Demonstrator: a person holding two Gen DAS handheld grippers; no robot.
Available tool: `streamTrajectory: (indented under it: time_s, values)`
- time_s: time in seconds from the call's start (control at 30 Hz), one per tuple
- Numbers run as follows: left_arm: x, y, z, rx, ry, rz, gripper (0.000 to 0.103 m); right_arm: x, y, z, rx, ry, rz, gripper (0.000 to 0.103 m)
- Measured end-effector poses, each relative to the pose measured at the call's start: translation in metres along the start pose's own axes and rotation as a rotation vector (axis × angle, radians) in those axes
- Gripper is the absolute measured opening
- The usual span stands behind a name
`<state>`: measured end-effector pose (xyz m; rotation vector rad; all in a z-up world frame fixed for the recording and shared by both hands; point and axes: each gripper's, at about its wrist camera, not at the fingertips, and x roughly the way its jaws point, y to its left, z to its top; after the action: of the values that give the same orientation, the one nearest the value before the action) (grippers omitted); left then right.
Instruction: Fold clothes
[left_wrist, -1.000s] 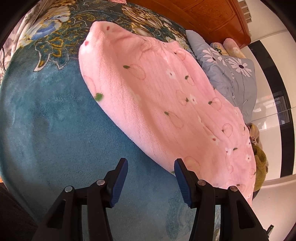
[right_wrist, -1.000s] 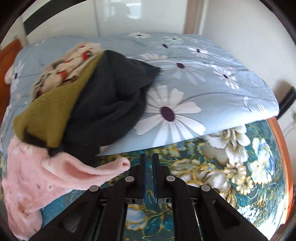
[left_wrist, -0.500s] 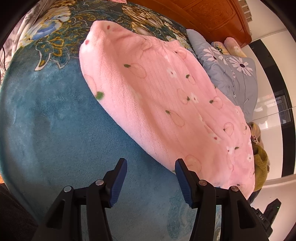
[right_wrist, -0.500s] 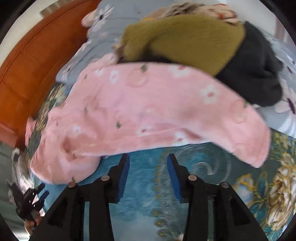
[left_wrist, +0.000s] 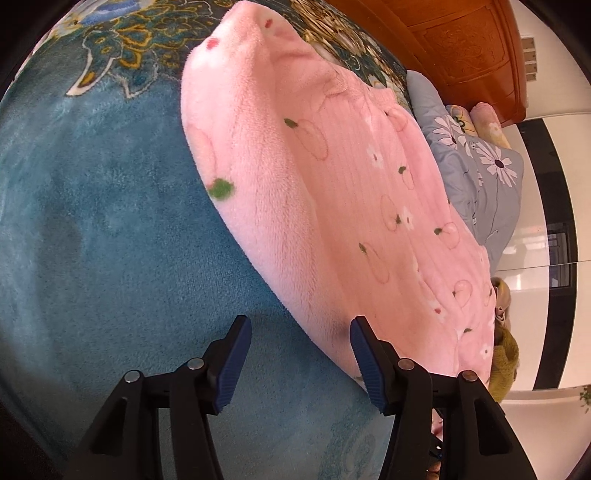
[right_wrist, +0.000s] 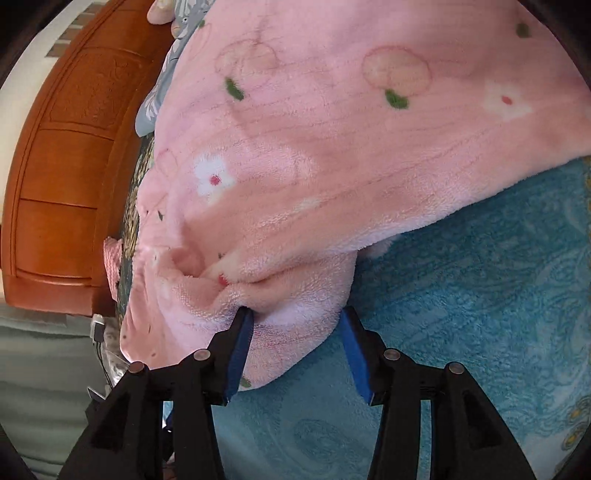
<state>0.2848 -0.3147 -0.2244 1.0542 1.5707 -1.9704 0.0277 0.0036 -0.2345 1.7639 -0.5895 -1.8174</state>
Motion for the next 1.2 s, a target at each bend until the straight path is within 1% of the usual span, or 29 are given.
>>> streamTrajectory:
  time_s: [0.03, 0.07, 0.1, 0.13, 0.17, 0.2, 0.27, 0.37, 0.47, 0.57, 0.67, 0.73, 0.8, 0.83, 0.87, 0.93, 1.0, 1.03, 1.1, 1.17, 1.2]
  values:
    - [0.000, -0.001, 0.001, 0.008, -0.001, -0.012, 0.059, 0.001, -0.001, 0.000, 0.027, 0.001, 0.016, 0.043]
    - [0.001, -0.002, 0.001, 0.012, -0.003, -0.024, 0.058, 0.003, -0.002, 0.000, 0.051, 0.001, 0.031, 0.035]
    - [0.001, -0.003, 0.002, 0.015, -0.006, -0.034, 0.053, 0.002, 0.000, 0.000, 0.054, -0.002, 0.037, 0.030]
    - [0.002, -0.005, 0.002, 0.018, -0.009, -0.044, 0.047, 0.000, 0.003, 0.002, 0.050, -0.005, 0.036, 0.020]
    - [0.002, -0.007, 0.003, 0.030, -0.011, -0.042, 0.032, -0.001, 0.007, 0.002, 0.040, -0.008, 0.037, 0.013]
    - [0.002, -0.010, 0.003, 0.043, -0.014, -0.039, 0.020, -0.003, 0.012, 0.003, 0.026, -0.010, 0.038, 0.013]
    - [-0.001, -0.016, 0.002, 0.082, -0.036, -0.014, 0.011, -0.009, 0.025, 0.004, -0.013, -0.018, 0.043, 0.011]
    - [-0.018, -0.026, 0.000, 0.121, -0.085, -0.041, 0.008, -0.028, 0.047, 0.004, -0.092, -0.027, 0.092, 0.010]
    - [-0.044, -0.038, 0.001, 0.150, -0.137, -0.104, 0.008, -0.052, 0.078, 0.000, -0.222, -0.036, 0.152, 0.009]
    - [-0.074, -0.053, 0.007, 0.188, -0.196, -0.152, 0.007, -0.075, 0.110, -0.009, -0.317, -0.033, 0.221, 0.009]
    - [-0.105, -0.069, 0.022, 0.225, -0.270, -0.192, 0.007, -0.097, 0.141, -0.012, -0.402, -0.037, 0.278, 0.009]
    - [-0.120, -0.080, 0.040, 0.237, -0.314, -0.210, 0.007, -0.110, 0.160, -0.009, -0.435, -0.051, 0.339, 0.009]
    - [-0.120, -0.088, 0.059, 0.247, -0.330, -0.182, 0.008, -0.117, 0.175, 0.001, -0.454, -0.081, 0.361, 0.009]
    - [-0.115, -0.091, 0.069, 0.249, -0.324, -0.153, 0.009, -0.120, 0.182, 0.007, -0.463, -0.097, 0.369, 0.009]
    - [-0.106, -0.090, 0.078, 0.237, -0.307, -0.118, 0.011, -0.115, 0.188, 0.017, -0.470, -0.120, 0.342, 0.009]
    - [-0.085, -0.084, 0.087, 0.199, -0.240, -0.084, 0.012, -0.090, 0.194, 0.040, -0.457, -0.120, 0.263, 0.009]
    - [-0.073, -0.074, 0.076, 0.178, -0.196, -0.055, 0.014, -0.066, 0.199, 0.062, -0.444, -0.119, 0.184, 0.009]
    - [-0.070, -0.071, 0.069, 0.189, -0.191, -0.062, 0.016, -0.052, 0.202, 0.070, -0.450, -0.114, 0.147, 0.009]
    - [-0.065, -0.065, 0.053, 0.201, -0.184, -0.050, 0.033, -0.031, 0.205, 0.082, -0.472, -0.106, 0.079, 0.009]
    - [-0.056, -0.059, 0.039, 0.192, -0.163, -0.047, 0.040, -0.017, 0.209, 0.094, -0.497, -0.117, 0.020, 0.009]
    - [-0.050, -0.055, 0.032, 0.177, -0.145, -0.050, 0.040, -0.014, 0.211, 0.102, -0.495, -0.130, 0.006, 0.009]
